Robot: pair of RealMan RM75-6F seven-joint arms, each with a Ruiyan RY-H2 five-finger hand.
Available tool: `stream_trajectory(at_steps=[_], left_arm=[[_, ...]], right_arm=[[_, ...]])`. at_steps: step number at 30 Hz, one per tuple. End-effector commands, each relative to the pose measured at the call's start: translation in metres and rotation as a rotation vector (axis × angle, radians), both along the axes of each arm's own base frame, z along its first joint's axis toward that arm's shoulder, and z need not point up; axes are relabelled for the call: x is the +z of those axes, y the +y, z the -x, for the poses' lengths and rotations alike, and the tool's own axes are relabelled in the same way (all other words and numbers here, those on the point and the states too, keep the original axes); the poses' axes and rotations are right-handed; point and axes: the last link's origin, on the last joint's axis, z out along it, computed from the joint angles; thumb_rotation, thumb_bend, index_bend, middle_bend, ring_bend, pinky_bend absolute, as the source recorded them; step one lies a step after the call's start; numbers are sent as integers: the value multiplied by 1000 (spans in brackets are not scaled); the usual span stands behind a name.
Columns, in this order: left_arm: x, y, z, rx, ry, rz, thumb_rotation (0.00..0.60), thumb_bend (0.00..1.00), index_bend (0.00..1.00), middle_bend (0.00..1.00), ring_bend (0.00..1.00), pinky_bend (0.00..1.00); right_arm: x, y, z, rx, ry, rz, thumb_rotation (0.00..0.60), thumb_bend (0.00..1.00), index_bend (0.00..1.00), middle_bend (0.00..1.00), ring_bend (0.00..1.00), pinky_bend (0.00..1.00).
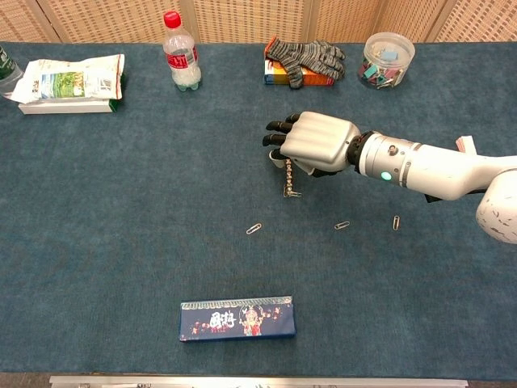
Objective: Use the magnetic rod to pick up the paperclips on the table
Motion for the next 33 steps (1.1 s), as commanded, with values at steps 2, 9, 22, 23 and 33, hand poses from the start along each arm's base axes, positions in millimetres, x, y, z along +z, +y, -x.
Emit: stream_trajectory(at_steps=[2, 9, 22, 23, 33], left_arm=[[0, 0, 0, 0, -2, 0, 600, 185, 490, 47, 0, 0], [0, 0, 0, -1, -6, 3, 600, 185, 491, 47, 0, 0], [0, -1, -2, -6, -9, 8, 600, 185, 493, 47, 0, 0], [0, -1, -2, -6, -8, 8, 600, 186, 493, 48, 0, 0], [0, -1, -1, -4, -12, 8, 600, 185, 493, 47, 0, 0]], right_arm=[[-2, -3, 3, -11, 7, -1, 600, 840, 366, 146, 48, 196], [10, -3, 20, -28, 43, 18, 600, 840, 369, 146, 48, 196], [38, 13, 32, -64, 41, 40, 600, 840, 427, 146, 48, 196], [38, 13, 31, -67, 32, 40, 600, 839, 427, 146, 48, 196], [40, 13, 18, -123, -51, 73, 600, 550, 427, 146, 48, 196]])
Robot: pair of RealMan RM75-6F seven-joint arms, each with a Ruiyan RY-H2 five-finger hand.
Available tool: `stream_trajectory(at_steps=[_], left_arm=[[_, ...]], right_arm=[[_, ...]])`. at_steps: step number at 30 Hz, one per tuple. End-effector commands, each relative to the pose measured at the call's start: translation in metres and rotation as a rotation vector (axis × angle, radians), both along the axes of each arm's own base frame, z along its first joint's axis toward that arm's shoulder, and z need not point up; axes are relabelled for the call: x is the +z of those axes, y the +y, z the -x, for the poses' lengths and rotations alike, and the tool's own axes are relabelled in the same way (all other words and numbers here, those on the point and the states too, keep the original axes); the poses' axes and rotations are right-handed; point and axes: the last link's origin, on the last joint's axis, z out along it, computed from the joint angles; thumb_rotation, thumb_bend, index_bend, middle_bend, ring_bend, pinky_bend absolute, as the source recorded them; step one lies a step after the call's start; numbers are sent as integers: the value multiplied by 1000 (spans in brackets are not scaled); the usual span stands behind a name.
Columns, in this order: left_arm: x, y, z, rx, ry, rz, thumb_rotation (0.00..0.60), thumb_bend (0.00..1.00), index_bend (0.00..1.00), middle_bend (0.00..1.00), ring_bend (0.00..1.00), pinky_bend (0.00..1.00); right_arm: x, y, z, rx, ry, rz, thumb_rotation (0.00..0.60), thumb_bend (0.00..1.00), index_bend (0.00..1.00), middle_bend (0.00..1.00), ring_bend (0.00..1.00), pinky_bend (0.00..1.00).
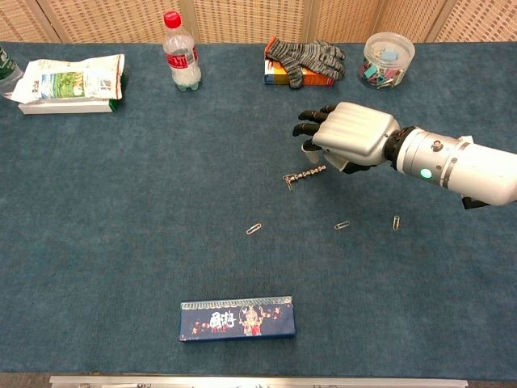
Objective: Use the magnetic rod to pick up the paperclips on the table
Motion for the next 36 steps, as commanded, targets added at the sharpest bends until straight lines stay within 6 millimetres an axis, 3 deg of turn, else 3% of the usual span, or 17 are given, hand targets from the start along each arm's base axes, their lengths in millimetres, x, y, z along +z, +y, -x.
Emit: stream_trajectory(at_steps=[1, 5, 11, 23, 36], left_arm=[[0, 0, 0, 0, -1, 0, 600, 185, 493, 48, 0, 0], [0, 0, 0, -1, -3, 0, 600, 185, 493, 48, 0, 0], [1, -1, 0, -2, -5, 2, 600, 185, 493, 47, 0, 0], [3, -2, -1, -8, -13, 0, 600, 186, 497, 48, 0, 0], [3, -3, -1, -9, -12, 2, 600, 185, 501, 49, 0, 0]], right_arm=[[0, -1, -5, -10, -21, 28, 600, 486, 427, 146, 48, 196], [-3, -1, -8, -46, -27, 44, 600, 334, 427, 146, 48, 195], [-9, -2, -13, -122, -18, 39, 600, 272, 427, 133, 30, 159], [-22, -2, -20, -200, 12, 52, 600, 264, 427, 119, 14, 143], [-34, -3, -14, -192, 67, 95, 600, 266, 459, 119, 14, 141]])
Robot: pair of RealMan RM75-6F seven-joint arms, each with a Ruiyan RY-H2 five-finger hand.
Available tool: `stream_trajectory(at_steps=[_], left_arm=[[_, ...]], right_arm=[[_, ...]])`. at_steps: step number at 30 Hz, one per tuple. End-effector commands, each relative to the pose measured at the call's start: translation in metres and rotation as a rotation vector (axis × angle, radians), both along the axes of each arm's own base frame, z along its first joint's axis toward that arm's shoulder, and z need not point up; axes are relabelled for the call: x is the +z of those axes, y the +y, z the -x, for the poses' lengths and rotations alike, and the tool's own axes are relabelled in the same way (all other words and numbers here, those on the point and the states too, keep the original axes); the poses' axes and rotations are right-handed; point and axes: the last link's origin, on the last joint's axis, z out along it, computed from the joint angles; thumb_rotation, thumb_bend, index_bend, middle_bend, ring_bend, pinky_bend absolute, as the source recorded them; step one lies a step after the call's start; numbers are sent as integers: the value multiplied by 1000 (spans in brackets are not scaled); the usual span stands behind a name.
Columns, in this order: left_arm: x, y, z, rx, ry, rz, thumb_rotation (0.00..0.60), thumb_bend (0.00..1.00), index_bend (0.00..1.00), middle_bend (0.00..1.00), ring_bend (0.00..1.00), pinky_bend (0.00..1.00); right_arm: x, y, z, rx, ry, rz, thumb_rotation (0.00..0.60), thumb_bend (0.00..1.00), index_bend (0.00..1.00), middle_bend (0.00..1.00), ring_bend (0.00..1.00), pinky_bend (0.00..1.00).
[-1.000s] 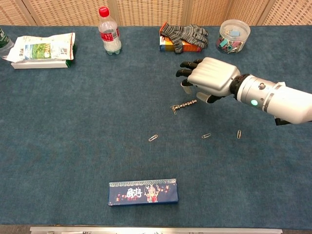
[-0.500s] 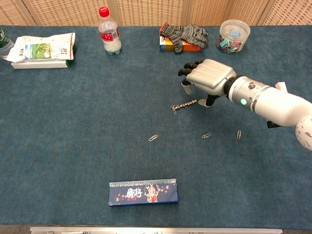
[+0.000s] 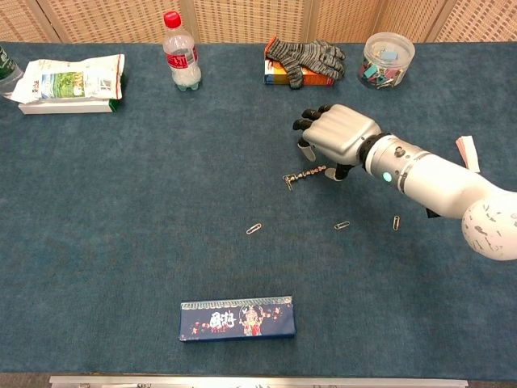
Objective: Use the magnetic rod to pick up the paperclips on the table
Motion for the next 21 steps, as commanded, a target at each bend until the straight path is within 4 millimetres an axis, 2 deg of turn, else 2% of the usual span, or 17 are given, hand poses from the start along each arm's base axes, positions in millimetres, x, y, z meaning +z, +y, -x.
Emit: stream_trajectory(at_steps=[1, 21], left_arm=[[0, 0, 0, 1, 1, 0, 600, 185, 501, 49, 0, 0], [2, 0, 0, 1, -11, -2, 600, 185, 502, 49, 0, 0]], right_arm=[[-1, 0, 2, -3, 7, 3, 600, 266, 465, 119, 14, 141], [-11, 1, 1, 11, 25, 1, 600, 266, 491, 119, 14, 137]])
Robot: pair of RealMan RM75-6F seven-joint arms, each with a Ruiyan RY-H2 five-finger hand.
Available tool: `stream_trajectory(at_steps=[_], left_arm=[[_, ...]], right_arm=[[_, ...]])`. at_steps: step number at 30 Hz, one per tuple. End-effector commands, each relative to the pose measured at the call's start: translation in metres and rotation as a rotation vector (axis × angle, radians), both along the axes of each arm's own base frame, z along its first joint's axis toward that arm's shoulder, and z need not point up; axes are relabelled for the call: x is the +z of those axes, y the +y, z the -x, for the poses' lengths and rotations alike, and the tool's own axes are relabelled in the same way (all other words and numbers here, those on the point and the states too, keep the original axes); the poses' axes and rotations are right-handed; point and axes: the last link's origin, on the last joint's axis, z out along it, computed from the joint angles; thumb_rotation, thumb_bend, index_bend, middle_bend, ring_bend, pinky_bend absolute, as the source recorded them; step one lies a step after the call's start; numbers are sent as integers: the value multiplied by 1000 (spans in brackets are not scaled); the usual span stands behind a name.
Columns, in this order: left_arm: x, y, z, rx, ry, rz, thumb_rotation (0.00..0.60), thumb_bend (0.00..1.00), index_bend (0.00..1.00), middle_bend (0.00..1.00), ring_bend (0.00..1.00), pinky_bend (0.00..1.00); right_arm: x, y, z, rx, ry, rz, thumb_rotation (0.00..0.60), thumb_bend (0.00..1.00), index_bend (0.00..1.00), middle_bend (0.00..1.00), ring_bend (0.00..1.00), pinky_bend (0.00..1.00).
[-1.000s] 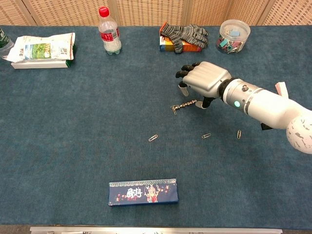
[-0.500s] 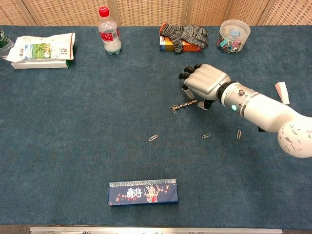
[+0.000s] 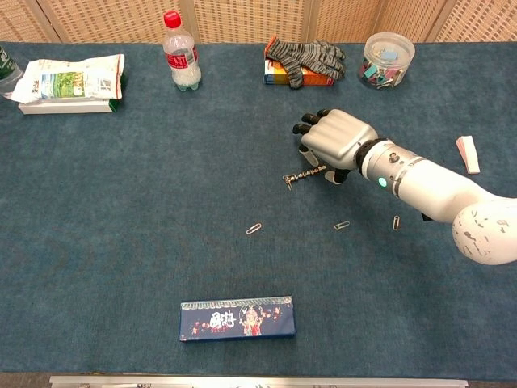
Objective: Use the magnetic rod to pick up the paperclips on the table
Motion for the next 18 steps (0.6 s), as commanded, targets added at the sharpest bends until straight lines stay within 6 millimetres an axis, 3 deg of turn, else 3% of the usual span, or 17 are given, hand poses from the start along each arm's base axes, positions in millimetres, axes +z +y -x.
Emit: stream_trajectory(at_steps=[1, 18], left_arm=[[1, 0, 0, -1, 0, -1, 600, 185, 502, 49, 0, 0], [1, -1, 0, -4, -3, 2, 600, 185, 507, 49, 0, 0]], right_arm=[[-1, 0, 0, 3, 2, -2, 600, 265, 491, 119, 14, 137], [-7, -2, -3, 19, 14, 1, 600, 268, 510, 119, 14, 137]])
